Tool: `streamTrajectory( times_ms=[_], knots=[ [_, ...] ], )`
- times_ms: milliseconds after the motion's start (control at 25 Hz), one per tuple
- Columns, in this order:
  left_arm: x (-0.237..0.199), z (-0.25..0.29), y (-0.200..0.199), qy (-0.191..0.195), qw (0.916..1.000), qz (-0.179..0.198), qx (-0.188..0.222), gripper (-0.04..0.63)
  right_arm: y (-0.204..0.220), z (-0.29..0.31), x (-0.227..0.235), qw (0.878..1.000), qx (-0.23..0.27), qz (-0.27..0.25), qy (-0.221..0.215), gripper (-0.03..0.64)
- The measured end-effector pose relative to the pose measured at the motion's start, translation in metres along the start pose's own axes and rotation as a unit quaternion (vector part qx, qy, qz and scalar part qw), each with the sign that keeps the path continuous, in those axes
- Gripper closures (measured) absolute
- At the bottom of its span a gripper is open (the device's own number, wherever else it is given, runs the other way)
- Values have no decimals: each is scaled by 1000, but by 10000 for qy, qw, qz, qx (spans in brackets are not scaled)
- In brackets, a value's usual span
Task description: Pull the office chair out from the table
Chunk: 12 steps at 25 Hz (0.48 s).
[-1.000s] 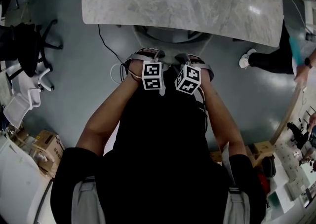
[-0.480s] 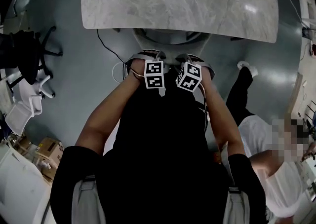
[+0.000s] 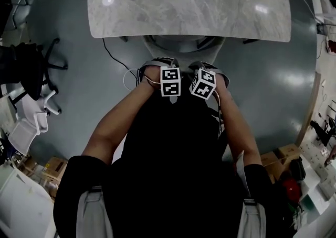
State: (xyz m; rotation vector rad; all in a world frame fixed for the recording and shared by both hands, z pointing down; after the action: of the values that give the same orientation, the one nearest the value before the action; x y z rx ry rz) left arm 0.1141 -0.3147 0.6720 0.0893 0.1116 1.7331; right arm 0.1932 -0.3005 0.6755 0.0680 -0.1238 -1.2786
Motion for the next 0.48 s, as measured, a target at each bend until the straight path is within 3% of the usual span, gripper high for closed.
streamTrajectory(
  times_ms=[480],
  knots=[
    [31, -5, 33, 254, 9981, 540, 125, 505, -27, 5, -49, 9978, -14, 648, -134, 508]
  ],
)
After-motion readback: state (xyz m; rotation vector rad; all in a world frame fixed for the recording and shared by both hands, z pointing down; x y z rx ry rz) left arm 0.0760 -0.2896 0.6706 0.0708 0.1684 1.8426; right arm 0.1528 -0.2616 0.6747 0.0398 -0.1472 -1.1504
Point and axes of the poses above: the fingertips, and each gripper's own axes: z forward along the fingers, x to its right, y out of its underside, the point moved 8 cm from there along -z, backward along the fingers, and after that the axes turned 12 degrees about -x, right-handed, at the moved point
